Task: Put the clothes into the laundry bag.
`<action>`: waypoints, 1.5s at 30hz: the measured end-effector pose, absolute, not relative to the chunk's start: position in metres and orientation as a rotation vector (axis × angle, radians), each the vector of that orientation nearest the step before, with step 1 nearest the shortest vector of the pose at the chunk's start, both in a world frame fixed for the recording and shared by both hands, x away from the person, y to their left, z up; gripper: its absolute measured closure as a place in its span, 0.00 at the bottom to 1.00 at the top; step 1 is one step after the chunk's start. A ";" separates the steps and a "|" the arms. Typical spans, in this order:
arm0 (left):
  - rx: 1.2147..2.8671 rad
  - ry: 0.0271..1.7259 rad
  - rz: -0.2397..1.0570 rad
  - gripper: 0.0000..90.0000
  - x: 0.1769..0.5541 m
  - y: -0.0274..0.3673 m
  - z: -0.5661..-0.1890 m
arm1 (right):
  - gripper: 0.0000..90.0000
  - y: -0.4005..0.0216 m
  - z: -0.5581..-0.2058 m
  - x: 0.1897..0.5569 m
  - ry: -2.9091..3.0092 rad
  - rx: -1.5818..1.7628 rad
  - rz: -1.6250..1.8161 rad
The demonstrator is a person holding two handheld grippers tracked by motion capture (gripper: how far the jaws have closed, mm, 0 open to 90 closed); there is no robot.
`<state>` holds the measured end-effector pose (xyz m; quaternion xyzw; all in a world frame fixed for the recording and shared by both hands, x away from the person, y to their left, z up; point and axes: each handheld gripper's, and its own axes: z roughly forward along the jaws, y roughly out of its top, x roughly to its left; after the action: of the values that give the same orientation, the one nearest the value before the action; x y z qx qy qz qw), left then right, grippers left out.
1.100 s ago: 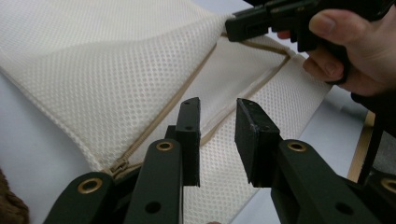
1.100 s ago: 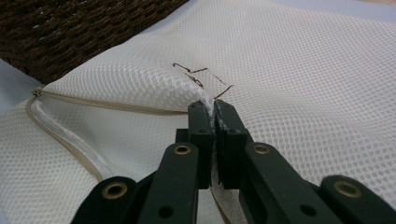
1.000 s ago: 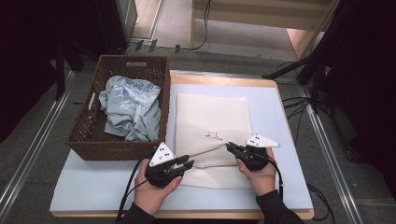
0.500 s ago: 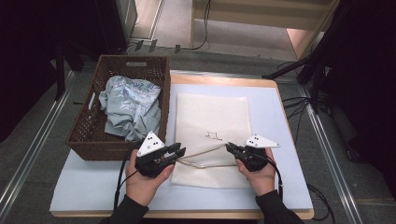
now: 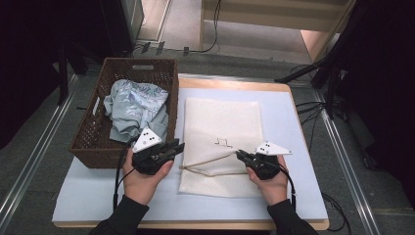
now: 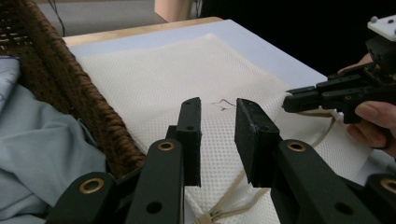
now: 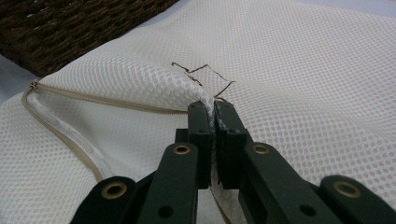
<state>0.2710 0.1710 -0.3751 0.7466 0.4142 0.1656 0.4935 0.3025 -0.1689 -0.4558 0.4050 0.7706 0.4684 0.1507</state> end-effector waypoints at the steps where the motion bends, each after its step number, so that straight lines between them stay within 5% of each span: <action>1: 1.806 1.009 0.406 0.79 0.272 0.172 -0.374 | 0.97 -0.169 -0.456 0.302 2.213 1.163 1.345; 33: 1.710 1.223 0.490 0.68 0.356 0.226 -0.343 | 0.97 -0.169 -0.455 0.303 2.226 1.153 1.357; 45: 1.666 1.341 0.479 0.35 0.397 0.247 -0.355 | 0.97 -0.169 -0.456 0.304 2.234 1.143 1.352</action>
<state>0.3971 0.2470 -0.3547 0.6762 0.5440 0.1942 0.4573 0.3037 -0.1691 -0.4561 0.3966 0.7755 0.4694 0.1450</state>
